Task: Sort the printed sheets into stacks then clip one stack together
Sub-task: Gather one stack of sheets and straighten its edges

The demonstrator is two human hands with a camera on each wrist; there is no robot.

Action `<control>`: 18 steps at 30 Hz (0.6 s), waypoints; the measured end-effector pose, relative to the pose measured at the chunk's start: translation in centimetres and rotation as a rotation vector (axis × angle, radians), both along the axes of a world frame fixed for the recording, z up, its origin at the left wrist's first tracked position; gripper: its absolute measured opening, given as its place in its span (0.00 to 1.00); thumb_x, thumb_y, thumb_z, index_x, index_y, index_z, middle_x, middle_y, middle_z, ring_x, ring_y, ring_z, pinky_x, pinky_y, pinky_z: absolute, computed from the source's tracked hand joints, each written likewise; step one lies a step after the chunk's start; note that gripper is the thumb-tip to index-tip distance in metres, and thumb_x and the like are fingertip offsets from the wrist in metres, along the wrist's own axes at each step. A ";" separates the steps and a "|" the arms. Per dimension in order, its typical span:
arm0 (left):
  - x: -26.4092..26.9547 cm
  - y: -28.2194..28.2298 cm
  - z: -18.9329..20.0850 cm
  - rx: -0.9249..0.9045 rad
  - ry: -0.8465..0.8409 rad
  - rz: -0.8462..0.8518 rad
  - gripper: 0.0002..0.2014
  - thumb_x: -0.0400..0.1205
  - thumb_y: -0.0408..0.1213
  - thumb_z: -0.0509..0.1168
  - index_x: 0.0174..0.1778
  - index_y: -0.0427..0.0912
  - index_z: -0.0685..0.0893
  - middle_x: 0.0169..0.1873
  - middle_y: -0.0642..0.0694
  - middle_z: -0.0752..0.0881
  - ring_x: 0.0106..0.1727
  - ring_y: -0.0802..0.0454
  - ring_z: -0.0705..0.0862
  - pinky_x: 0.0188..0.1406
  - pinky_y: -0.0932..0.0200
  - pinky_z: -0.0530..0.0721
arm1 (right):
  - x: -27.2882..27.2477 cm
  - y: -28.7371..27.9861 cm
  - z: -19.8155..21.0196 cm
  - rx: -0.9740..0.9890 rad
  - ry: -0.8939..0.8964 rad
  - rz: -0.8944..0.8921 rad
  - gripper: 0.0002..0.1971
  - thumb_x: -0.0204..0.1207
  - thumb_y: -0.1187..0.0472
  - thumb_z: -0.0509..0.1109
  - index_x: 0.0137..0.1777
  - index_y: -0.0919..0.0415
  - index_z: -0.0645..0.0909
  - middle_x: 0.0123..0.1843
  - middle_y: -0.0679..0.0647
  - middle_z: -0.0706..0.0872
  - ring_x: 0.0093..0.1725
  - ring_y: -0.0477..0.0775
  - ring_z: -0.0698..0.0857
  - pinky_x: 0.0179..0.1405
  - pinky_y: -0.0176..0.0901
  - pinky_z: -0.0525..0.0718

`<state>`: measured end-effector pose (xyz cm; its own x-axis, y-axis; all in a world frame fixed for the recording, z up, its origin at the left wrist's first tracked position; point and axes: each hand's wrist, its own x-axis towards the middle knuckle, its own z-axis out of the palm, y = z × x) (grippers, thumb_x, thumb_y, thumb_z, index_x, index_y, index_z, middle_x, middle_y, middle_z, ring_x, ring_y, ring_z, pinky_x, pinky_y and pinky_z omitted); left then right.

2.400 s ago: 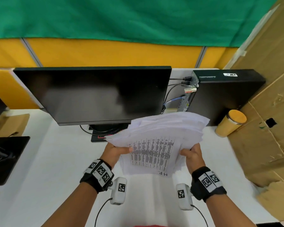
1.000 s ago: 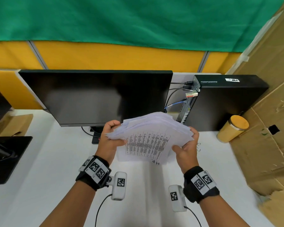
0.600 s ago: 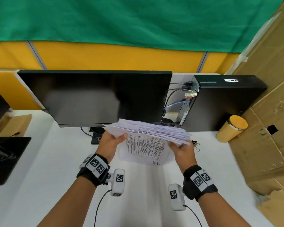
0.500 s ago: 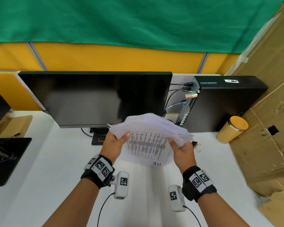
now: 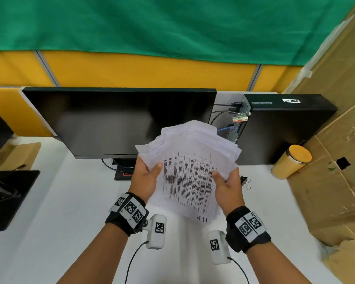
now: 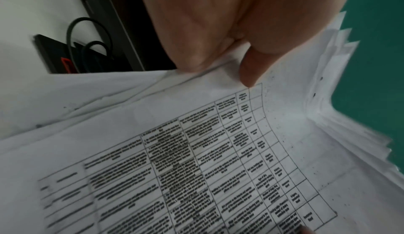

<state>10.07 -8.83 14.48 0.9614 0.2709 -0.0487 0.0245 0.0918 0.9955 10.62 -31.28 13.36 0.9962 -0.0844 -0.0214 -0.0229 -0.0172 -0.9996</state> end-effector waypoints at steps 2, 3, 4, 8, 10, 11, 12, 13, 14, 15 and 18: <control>-0.2 -0.1 0.5 -0.045 -0.051 0.011 0.26 0.81 0.23 0.65 0.73 0.46 0.71 0.65 0.52 0.84 0.66 0.58 0.83 0.67 0.56 0.80 | 0.1 -0.2 0.0 -0.005 -0.025 -0.004 0.23 0.81 0.72 0.65 0.66 0.42 0.70 0.59 0.42 0.84 0.56 0.33 0.85 0.47 0.28 0.86; -0.3 -0.1 0.6 -0.066 -0.070 0.010 0.26 0.80 0.21 0.66 0.72 0.47 0.71 0.64 0.51 0.84 0.65 0.58 0.84 0.65 0.57 0.81 | 0.1 -0.3 -0.1 -0.015 -0.026 -0.006 0.25 0.80 0.73 0.66 0.70 0.46 0.69 0.62 0.46 0.85 0.60 0.37 0.85 0.54 0.34 0.86; -0.5 -0.1 0.6 -0.081 -0.086 0.008 0.27 0.79 0.20 0.67 0.69 0.48 0.72 0.63 0.51 0.85 0.64 0.57 0.84 0.64 0.58 0.82 | 0.0 -0.4 -0.3 -0.028 -0.022 -0.007 0.27 0.79 0.73 0.67 0.72 0.49 0.69 0.64 0.49 0.85 0.64 0.44 0.84 0.59 0.40 0.87; -0.7 -0.3 0.7 -0.110 -0.145 0.020 0.26 0.74 0.17 0.70 0.58 0.49 0.73 0.53 0.51 0.82 0.51 0.61 0.87 0.53 0.61 0.86 | -0.4 -0.6 -0.2 0.017 -0.046 -0.039 0.28 0.76 0.77 0.69 0.70 0.51 0.68 0.62 0.48 0.83 0.65 0.53 0.82 0.43 0.25 0.85; -0.6 -0.2 0.8 -0.120 -0.165 0.021 0.25 0.73 0.18 0.71 0.58 0.48 0.74 0.53 0.49 0.82 0.51 0.60 0.88 0.52 0.61 0.87 | -0.2 -0.7 0.0 0.034 -0.061 -0.051 0.30 0.75 0.77 0.70 0.68 0.48 0.67 0.62 0.50 0.83 0.64 0.52 0.82 0.40 0.24 0.84; -0.6 -0.1 0.8 -0.117 -0.170 0.021 0.25 0.73 0.18 0.72 0.58 0.48 0.74 0.54 0.48 0.82 0.51 0.60 0.88 0.52 0.60 0.87 | -0.1 -0.8 0.0 0.028 -0.068 -0.057 0.29 0.75 0.76 0.71 0.67 0.47 0.68 0.62 0.52 0.83 0.63 0.52 0.83 0.41 0.24 0.84; -0.5 0.0 0.9 -0.115 -0.170 0.022 0.26 0.72 0.18 0.72 0.59 0.47 0.74 0.55 0.48 0.82 0.52 0.59 0.88 0.52 0.59 0.88 | 0.0 -0.9 -0.1 0.005 -0.070 -0.056 0.28 0.75 0.75 0.71 0.65 0.46 0.69 0.62 0.52 0.83 0.63 0.52 0.83 0.41 0.24 0.84; -0.5 0.3 0.7 -0.119 -0.163 0.023 0.28 0.72 0.18 0.73 0.61 0.47 0.74 0.56 0.48 0.82 0.52 0.60 0.87 0.52 0.58 0.88 | 0.1 -1.0 -0.2 -0.015 -0.058 -0.054 0.27 0.75 0.75 0.71 0.64 0.46 0.70 0.61 0.51 0.84 0.63 0.53 0.84 0.42 0.24 0.85; -0.4 0.6 0.4 -0.134 -0.149 0.021 0.30 0.70 0.17 0.73 0.62 0.47 0.73 0.56 0.48 0.82 0.52 0.60 0.87 0.53 0.58 0.88 | 0.2 -1.2 -0.3 -0.042 -0.038 -0.048 0.26 0.76 0.75 0.70 0.64 0.47 0.71 0.59 0.49 0.85 0.63 0.53 0.84 0.44 0.25 0.86; -0.4 0.9 0.2 -0.152 -0.138 0.011 0.34 0.68 0.15 0.74 0.64 0.47 0.72 0.56 0.49 0.81 0.52 0.60 0.87 0.53 0.57 0.88 | 0.1 -1.3 -0.4 -0.044 -0.022 -0.043 0.26 0.75 0.77 0.69 0.64 0.48 0.71 0.58 0.47 0.85 0.63 0.52 0.84 0.47 0.27 0.87; -0.3 1.3 -0.3 -0.134 -0.122 -0.057 0.40 0.58 0.19 0.76 0.63 0.54 0.74 0.58 0.49 0.79 0.55 0.56 0.85 0.54 0.55 0.86 | 0.1 -1.6 -0.7 0.015 0.004 0.014 0.30 0.72 0.79 0.69 0.70 0.54 0.70 0.61 0.53 0.85 0.64 0.55 0.84 0.46 0.32 0.88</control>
